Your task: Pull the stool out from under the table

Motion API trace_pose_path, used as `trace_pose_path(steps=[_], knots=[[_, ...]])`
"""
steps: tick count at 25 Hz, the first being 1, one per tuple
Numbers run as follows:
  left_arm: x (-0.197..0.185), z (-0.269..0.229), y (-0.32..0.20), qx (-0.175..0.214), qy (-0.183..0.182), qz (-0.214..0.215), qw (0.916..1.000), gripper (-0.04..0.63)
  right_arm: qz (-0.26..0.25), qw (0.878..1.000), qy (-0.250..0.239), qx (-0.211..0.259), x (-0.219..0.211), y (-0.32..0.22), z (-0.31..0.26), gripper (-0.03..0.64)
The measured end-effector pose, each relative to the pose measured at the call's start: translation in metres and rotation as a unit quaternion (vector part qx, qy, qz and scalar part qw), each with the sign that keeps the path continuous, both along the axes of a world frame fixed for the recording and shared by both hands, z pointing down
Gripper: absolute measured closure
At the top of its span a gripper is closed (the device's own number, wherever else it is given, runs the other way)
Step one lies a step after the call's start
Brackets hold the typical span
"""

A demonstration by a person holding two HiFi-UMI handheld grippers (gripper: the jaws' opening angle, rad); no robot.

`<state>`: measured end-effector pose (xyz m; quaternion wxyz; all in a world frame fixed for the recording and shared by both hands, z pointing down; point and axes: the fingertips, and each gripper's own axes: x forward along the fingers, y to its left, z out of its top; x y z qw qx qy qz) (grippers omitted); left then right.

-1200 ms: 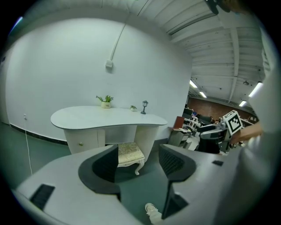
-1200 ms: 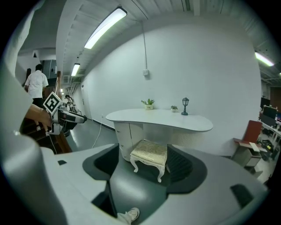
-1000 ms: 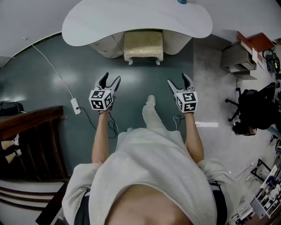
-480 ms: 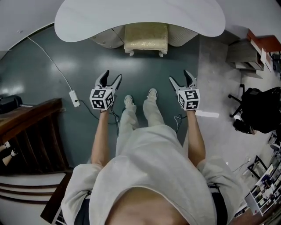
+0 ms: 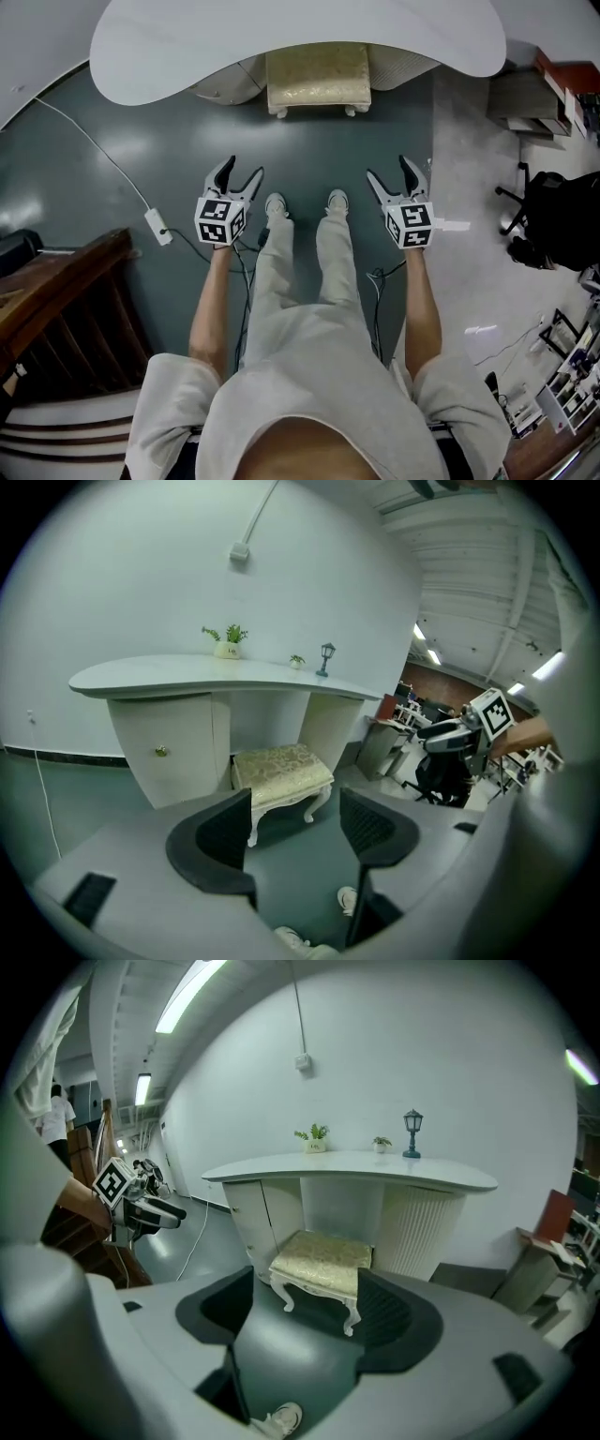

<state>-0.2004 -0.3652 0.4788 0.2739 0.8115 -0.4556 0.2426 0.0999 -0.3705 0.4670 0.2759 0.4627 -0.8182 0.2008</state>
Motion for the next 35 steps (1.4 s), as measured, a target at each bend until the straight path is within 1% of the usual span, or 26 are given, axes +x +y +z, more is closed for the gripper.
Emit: trace_pose_path(steps=[3,8,11,15,21,27,31,35], knots=[[-0.013,0.026,-0.014,-0.001,-0.004,0.012,0.9999,0.324,0.009,1.000,-0.001,-0.004,-0.012,-0.010,0.027,0.285],[-0.025,0.067,-0.035,0.006,-0.006,0.005,1.0000,0.323,0.007,1.000,-0.003,-0.008,-0.020,-0.025,0.074,0.285],[-0.022,0.095,-0.049,0.010,-0.003,0.002,0.9999,0.322,0.003,1.000,0.000,-0.010,-0.017,-0.036,0.104,0.285],[-0.008,0.137,-0.064,0.013,0.004,0.002,0.9999,0.322,0.002,1.000,0.004,-0.015,-0.008,-0.049,0.148,0.285],[0.008,0.201,-0.077,0.013,0.002,0.013,0.9998,0.322,0.005,1.000,0.006,-0.021,0.006,-0.060,0.212,0.285],[0.006,0.258,-0.088,0.012,-0.016,0.030,0.9993,0.322,0.012,1.000,0.007,-0.027,0.023,-0.069,0.272,0.284],[0.005,0.296,-0.097,0.008,-0.016,0.026,0.9995,0.322,0.012,0.999,0.004,-0.031,0.024,-0.083,0.311,0.281],[0.010,0.338,-0.104,-0.005,-0.016,0.019,0.9997,0.319,0.008,0.999,0.004,-0.035,0.023,-0.099,0.347,0.275]])
